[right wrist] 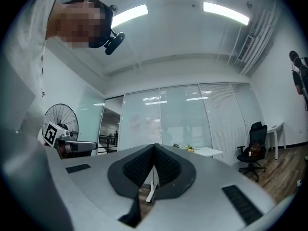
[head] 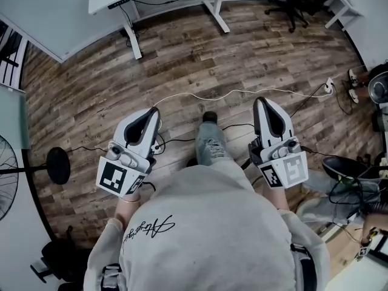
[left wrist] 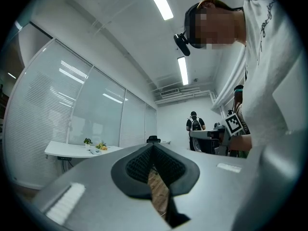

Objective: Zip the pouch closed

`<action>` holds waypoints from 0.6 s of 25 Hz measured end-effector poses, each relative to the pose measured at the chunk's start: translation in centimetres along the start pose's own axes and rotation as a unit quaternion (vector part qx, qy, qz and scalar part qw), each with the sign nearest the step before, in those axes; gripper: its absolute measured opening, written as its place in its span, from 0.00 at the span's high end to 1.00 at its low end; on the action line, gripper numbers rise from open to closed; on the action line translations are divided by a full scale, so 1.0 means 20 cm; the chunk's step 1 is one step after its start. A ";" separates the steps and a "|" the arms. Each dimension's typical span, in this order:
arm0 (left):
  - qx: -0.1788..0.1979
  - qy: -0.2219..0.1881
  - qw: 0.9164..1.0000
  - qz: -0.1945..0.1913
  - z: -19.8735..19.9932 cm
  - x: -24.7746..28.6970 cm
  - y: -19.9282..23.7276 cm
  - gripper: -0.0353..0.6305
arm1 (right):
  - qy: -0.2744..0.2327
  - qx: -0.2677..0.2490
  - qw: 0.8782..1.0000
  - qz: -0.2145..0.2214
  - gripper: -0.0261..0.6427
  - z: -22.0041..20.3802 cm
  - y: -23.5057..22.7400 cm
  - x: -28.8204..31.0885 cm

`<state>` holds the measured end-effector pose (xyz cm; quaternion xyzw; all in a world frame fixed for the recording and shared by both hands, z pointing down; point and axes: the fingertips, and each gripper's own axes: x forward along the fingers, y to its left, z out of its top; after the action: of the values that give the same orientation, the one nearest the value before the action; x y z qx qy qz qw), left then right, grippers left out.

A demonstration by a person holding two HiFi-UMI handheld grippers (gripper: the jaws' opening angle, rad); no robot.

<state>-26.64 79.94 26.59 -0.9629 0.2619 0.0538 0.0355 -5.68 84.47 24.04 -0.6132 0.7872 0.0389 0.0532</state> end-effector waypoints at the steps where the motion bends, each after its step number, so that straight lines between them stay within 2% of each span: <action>1: 0.001 0.000 1.000 0.000 0.00 0.01 0.00 0.95 | 0.000 0.001 1.000 0.003 0.96 0.00 -0.01 0.02; 6: 0.008 0.013 1.000 0.007 -0.03 0.06 0.05 0.95 | -0.010 0.014 0.999 0.033 0.96 -0.04 -0.02 0.12; 15: 0.017 0.009 0.999 0.027 -0.08 0.32 0.31 0.95 | 0.023 0.020 0.999 0.036 0.96 -0.20 -0.26 0.46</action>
<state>-24.20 71.25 27.11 -0.9553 0.2887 0.0415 0.0479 -2.96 73.83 26.80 -0.5840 0.8104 0.0109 0.0458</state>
